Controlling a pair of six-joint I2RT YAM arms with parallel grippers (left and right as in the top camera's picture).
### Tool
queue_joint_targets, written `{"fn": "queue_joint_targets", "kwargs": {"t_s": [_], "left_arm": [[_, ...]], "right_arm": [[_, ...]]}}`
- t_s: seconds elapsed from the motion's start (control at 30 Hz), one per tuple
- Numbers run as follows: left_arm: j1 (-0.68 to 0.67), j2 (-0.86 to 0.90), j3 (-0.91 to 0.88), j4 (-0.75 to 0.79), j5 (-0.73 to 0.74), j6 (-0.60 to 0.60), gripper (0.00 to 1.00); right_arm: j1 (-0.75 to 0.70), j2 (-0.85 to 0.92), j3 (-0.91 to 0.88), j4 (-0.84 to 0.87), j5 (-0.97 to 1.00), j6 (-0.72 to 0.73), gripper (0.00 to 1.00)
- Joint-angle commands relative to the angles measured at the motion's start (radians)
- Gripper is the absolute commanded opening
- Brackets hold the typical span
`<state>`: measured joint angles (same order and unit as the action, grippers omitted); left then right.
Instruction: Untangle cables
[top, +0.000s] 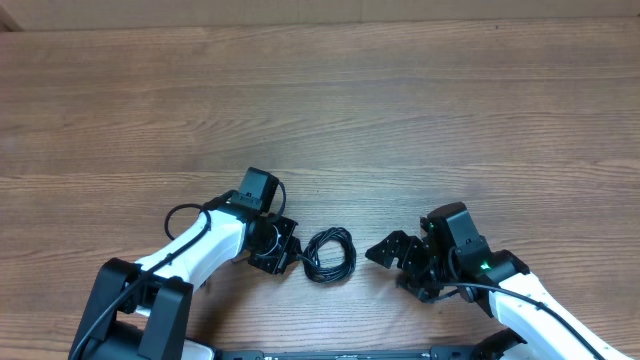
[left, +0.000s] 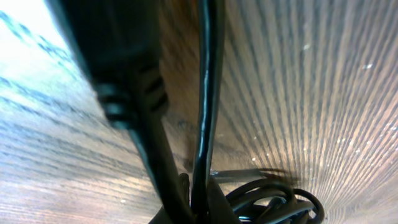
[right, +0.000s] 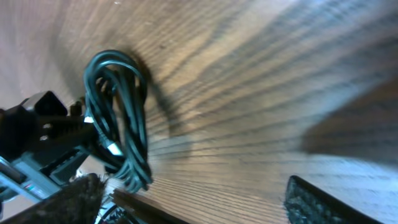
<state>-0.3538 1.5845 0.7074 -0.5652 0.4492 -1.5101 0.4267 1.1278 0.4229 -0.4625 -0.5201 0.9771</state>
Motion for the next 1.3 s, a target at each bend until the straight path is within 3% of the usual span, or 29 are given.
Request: {"fn": "queue_joint_targets", "kwargs": {"t_s": [0.0, 0.07, 0.27, 0.47, 0.6, 0.87, 1.07, 1.27], "left_arm": [[-0.006, 0.003, 0.011, -0.002, -0.032, 0.021, 0.04], [-0.006, 0.003, 0.011, 0.009, -0.038, 0.047, 0.04], [-0.006, 0.003, 0.011, 0.239, -0.046, 0.532, 0.04], [-0.006, 0.003, 0.011, 0.307, -0.069, 0.752, 0.04], [-0.006, 0.003, 0.011, 0.313, -0.015, 0.831, 0.04], [0.024, 0.003, 0.019, 0.359, 0.255, 1.033, 0.04], [0.115, 0.003, 0.021, 0.357, 0.45, 1.084, 0.04], [0.177, 0.003, 0.021, 0.372, 0.633, 1.116, 0.04]], "right_arm": [[-0.002, -0.005, 0.01, 0.049, -0.043, 0.022, 0.86], [-0.002, -0.005, 0.01, 0.13, -0.099, 0.064, 0.86], [0.0, -0.005, 0.01, 0.237, -0.073, 0.07, 0.77], [0.027, -0.005, 0.01, 0.234, 0.04, 0.069, 0.77], [0.063, -0.005, 0.01, 0.234, 0.11, 0.069, 0.76], [0.091, -0.005, 0.01, 0.266, 0.154, 0.058, 0.72], [0.091, -0.005, 0.01, 0.312, 0.137, -0.128, 0.73], [0.091, -0.005, 0.01, 0.345, 0.086, -0.271, 0.82]]}}
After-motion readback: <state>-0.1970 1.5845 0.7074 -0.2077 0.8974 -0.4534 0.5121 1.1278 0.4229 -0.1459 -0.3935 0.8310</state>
